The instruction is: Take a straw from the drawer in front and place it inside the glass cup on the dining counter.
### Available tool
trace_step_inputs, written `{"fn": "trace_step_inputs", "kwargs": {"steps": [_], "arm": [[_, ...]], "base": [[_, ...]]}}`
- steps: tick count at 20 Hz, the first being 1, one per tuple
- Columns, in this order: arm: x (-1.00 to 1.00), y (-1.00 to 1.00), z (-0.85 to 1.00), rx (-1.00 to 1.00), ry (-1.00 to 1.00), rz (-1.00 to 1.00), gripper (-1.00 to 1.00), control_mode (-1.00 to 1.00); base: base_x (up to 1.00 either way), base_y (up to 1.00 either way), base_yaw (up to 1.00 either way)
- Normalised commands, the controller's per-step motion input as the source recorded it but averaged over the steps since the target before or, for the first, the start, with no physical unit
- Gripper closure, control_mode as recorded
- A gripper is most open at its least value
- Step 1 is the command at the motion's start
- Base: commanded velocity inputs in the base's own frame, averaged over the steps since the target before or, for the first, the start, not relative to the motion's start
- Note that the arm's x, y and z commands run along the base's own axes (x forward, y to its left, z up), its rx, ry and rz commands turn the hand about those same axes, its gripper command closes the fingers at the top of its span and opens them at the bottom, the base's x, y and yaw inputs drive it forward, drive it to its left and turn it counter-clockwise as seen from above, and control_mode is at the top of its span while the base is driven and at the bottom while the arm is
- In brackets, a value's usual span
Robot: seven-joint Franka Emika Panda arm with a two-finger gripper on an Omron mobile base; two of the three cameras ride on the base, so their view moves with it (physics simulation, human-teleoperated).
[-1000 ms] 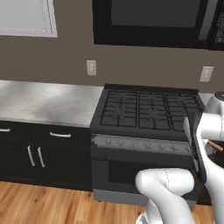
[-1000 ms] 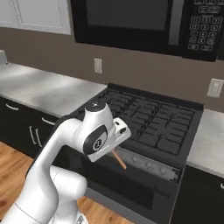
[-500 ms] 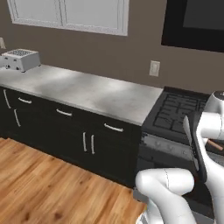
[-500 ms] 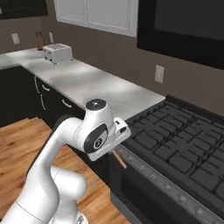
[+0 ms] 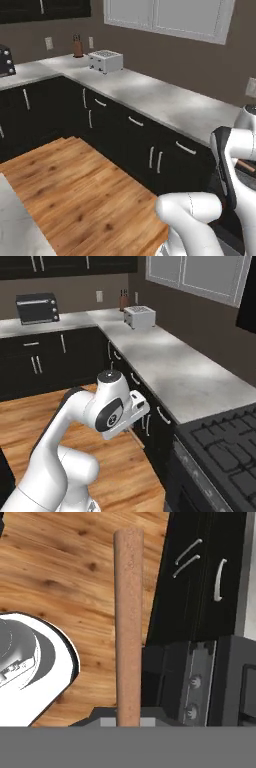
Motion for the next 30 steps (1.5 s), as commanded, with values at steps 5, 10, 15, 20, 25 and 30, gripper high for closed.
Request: {"fn": "trace_step_inputs", "kwargs": {"steps": [5,10,15,20,25,30], "arm": [[0.0,0.0,0.0,0.0,0.0,0.0,1.0,1.0],[0.0,0.0,0.0,0.0,0.0,0.0,1.0,1.0],[0.0,0.0,0.0,0.0,0.0,0.0,1.0,1.0],[0.0,0.0,0.0,0.0,0.0,0.0,1.0,1.0],[0.0,0.0,0.0,0.0,0.0,0.0,1.0,1.0],[0.0,0.0,0.0,0.0,0.0,0.0,1.0,1.0]], "base": [[-0.67,0.01,0.74],[-0.77,0.0,0.71],[-0.9,0.0,0.63],[-0.11,-0.38,0.5],[0.26,-0.69,0.3],[0.03,-0.54,0.37]]}}
